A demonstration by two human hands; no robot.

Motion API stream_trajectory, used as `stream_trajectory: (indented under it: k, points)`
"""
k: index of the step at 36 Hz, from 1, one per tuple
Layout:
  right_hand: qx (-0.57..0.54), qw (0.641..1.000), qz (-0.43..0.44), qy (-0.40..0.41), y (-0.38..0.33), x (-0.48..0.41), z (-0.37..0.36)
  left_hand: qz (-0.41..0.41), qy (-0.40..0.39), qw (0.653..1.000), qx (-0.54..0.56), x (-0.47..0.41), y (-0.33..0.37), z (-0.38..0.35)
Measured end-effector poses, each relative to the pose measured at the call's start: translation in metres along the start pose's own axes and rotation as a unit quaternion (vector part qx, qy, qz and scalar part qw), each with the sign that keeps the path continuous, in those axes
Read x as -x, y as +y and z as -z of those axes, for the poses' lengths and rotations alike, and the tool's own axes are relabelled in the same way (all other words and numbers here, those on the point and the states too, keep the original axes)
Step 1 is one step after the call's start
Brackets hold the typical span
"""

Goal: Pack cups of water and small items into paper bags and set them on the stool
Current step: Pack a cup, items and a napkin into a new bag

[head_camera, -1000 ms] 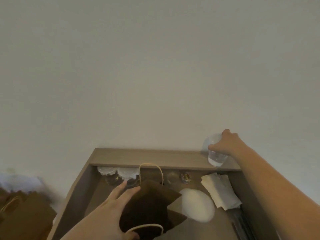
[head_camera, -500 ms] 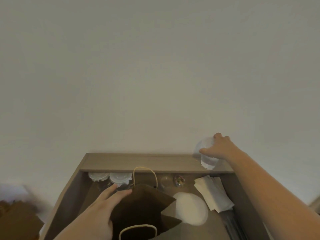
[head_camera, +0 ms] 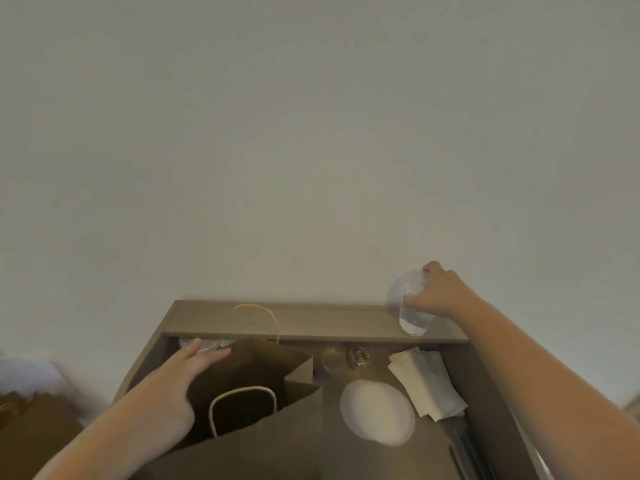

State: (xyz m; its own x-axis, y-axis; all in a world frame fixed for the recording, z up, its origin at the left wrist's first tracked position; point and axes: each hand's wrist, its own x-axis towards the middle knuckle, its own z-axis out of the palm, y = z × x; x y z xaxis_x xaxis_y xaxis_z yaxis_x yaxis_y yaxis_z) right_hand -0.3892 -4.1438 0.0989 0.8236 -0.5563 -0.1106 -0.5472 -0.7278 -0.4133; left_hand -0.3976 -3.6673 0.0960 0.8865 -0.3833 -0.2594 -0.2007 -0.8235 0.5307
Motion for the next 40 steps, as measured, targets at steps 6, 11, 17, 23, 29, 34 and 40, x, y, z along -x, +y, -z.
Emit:
stream_trajectory:
  k: [6, 11, 17, 23, 29, 34, 40]
  points:
    - [-0.005, 1.000, 0.024, 0.018, -0.005, 0.020, 0.001, 0.000, 0.012, 1.000, -0.013, -0.004, -0.018, 0.008]
    - [0.006, 0.998, 0.054, 0.011, -0.020, 0.063, -0.002, -0.042, 0.084, 0.995, -0.026, 0.003, -0.014, 0.020]
    - [0.037, 0.996, 0.078, -0.018, -0.038, 0.126, -0.019, -0.221, 0.352, 0.910, -0.015, 0.055, 0.034, 0.037]
    - [0.025, 0.995, 0.084, -0.039, -0.037, 0.179, -0.058, -0.350, 0.205, 0.897, 0.173, 0.114, 0.091, 0.004]
    - [0.015, 0.993, 0.089, -0.076, -0.017, 0.212, -0.108, -0.148, -0.152, 0.974, 0.074, 0.063, 0.075, -0.096]
    - [0.024, 0.992, 0.086, -0.089, 0.003, 0.230, -0.149, -0.050, -0.188, 0.975, 0.111, 0.016, 0.019, -0.184]
    - [0.014, 0.990, 0.088, -0.112, 0.015, 0.245, -0.180, -0.055, -0.130, 0.982, 0.126, 0.005, 0.002, -0.247]
